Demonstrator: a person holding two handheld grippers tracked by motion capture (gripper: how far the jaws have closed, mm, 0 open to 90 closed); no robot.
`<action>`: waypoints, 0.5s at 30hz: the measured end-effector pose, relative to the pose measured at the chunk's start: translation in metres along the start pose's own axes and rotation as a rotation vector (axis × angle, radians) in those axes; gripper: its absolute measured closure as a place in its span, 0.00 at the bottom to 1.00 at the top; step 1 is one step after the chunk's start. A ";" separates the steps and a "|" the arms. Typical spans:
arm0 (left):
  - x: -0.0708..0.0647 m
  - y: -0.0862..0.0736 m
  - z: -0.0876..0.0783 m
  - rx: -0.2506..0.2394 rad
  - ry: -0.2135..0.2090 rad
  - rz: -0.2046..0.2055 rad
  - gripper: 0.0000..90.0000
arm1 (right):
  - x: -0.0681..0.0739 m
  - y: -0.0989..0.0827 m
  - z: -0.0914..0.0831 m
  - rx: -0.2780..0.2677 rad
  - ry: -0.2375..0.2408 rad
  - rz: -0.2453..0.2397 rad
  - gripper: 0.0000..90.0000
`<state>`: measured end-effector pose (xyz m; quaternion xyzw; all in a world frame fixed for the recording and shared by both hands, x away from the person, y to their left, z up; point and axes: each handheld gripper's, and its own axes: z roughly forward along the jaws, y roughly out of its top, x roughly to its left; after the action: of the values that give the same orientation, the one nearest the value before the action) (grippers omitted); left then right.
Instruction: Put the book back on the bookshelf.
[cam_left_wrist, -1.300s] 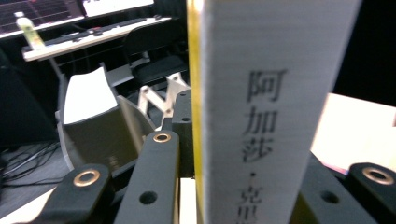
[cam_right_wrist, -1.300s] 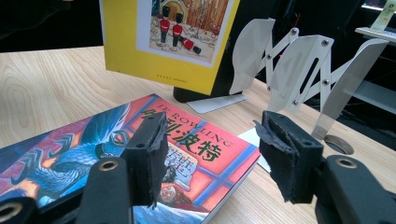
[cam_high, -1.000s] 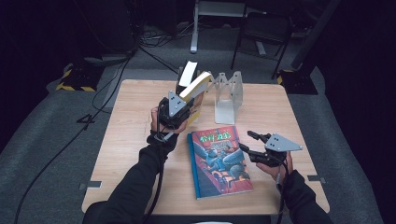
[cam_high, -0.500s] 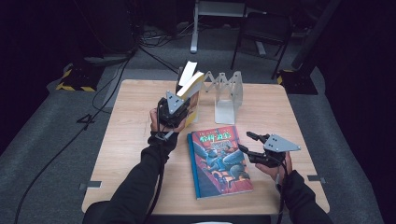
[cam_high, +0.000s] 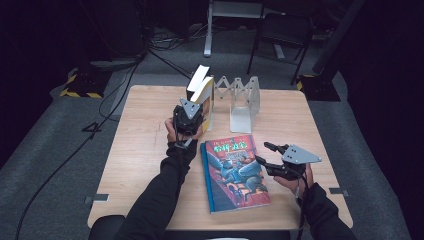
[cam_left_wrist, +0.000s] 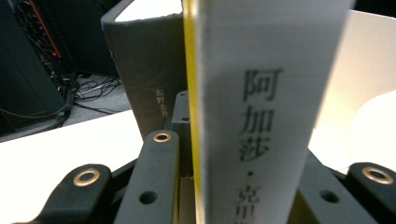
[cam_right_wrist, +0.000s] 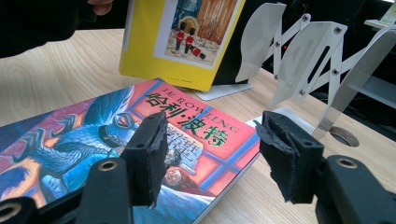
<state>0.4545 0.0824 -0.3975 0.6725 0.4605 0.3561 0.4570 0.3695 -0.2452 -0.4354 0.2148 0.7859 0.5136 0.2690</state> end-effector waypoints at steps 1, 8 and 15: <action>0.000 0.000 0.000 0.000 0.000 0.000 0.83 | 0.000 0.000 0.000 0.000 0.000 0.000 0.47; -0.002 -0.003 0.008 -0.003 0.013 -0.008 0.83 | 0.001 0.000 0.001 0.005 0.003 -0.006 0.47; -0.007 -0.003 0.015 -0.015 0.032 -0.009 0.83 | 0.001 0.000 0.001 0.003 0.002 -0.009 0.47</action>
<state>0.4651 0.0715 -0.4056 0.6611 0.4682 0.3684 0.4561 0.3694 -0.2445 -0.4359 0.2111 0.7879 0.5117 0.2699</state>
